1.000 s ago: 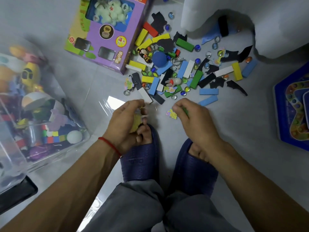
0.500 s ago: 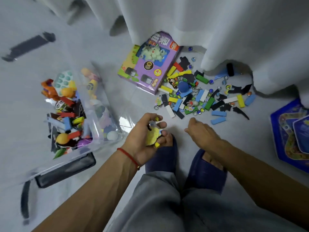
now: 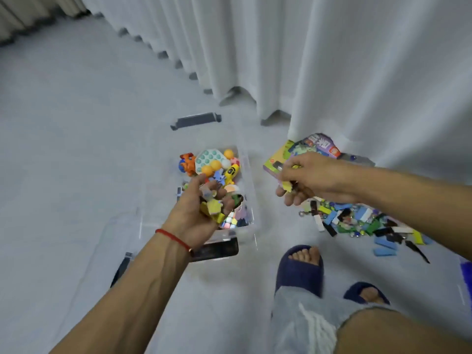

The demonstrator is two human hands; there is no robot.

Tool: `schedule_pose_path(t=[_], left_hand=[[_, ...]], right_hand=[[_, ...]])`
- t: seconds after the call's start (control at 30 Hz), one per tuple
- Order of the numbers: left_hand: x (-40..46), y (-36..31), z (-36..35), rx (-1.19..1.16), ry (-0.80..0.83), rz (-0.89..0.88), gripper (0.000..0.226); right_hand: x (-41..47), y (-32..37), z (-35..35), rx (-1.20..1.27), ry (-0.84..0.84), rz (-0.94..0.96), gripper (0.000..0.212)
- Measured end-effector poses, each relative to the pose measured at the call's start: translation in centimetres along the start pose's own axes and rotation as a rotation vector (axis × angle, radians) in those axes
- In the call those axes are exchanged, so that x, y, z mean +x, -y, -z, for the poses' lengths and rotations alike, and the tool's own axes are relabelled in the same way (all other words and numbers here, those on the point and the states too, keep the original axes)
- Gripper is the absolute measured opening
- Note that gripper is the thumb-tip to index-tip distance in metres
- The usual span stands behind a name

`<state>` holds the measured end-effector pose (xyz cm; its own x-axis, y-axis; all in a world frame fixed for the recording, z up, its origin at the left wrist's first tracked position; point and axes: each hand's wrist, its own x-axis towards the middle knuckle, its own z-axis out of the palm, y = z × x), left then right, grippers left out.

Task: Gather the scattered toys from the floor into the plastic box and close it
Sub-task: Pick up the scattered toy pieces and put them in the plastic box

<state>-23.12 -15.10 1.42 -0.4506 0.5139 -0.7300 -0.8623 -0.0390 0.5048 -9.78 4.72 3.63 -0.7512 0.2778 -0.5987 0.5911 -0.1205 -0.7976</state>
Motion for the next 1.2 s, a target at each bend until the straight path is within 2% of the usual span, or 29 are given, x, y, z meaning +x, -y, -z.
schedule_pose_path(t=[0.13, 0.2, 0.3, 0.4, 0.47, 0.53, 0.6, 0.7, 0.8, 0.93, 1.0, 1.07, 1.2], left_hand=[[-2.1, -4.5, 0.2, -0.062, -0.052, -0.167, 0.061], [-2.1, -6.2, 0.4, -0.071, -0.078, -0.189, 0.053], [-1.9, -7.8, 0.3, -0.041, -0.071, -0.210, 0.073], [-2.1, -7.6, -0.7, 0.106, -0.063, -0.247, 0.062], [-2.3, -6.2, -1.8, 0.205, -0.034, -0.265, 0.038], [-2.5, -3.7, -3.5, 0.281, 0.035, -0.283, 0.013], [-2.3, -0.4, -5.6, 0.403, 0.108, -0.275, 0.004], [-0.9, 4.3, -7.7, 0.616, 0.154, -0.231, 0.010], [1.9, 9.5, -10.1, 0.815, 0.192, -0.158, 0.020], [7.6, 15.4, -12.0, 1.156, 0.230, -0.148, 0.022], [10.8, 18.1, -12.4, 1.365, 0.266, -0.162, 0.023], [14.0, 20.8, -12.5, 1.599, 0.322, -0.232, 0.035], [19.6, 25.6, -12.6, 1.934, 0.443, -0.482, 0.058]], right_hand=[[2.8, 6.2, -6.1, 0.307, 0.042, -0.069, 0.025], [3.9, 8.3, -8.2, 0.363, 0.024, -0.046, 0.043], [4.1, 10.1, -9.0, 0.396, -0.026, -0.003, 0.059], [1.9, 9.6, -6.4, 0.290, -0.091, -0.040, 0.057], [-0.4, 7.9, -2.9, 0.168, -0.164, -0.036, 0.046], [-3.2, 5.3, 1.5, 0.045, -0.242, -0.050, 0.039], [-6.1, 1.7, 5.9, -0.085, -0.357, -0.101, 0.033], [-9.5, -4.6, 11.4, -0.224, -0.511, -0.232, 0.025], [-12.1, -11.3, 15.9, -0.323, -0.520, -0.379, 0.025], [-11.5, -20.9, 18.4, -0.443, -0.561, -0.454, 0.024], [-10.2, -25.2, 18.2, -0.516, -0.522, -0.492, 0.034], [-8.3, -29.1, 17.5, -0.599, -0.482, -0.500, 0.056], [-4.3, -34.4, 16.6, -0.775, -0.525, -0.341, 0.086]])
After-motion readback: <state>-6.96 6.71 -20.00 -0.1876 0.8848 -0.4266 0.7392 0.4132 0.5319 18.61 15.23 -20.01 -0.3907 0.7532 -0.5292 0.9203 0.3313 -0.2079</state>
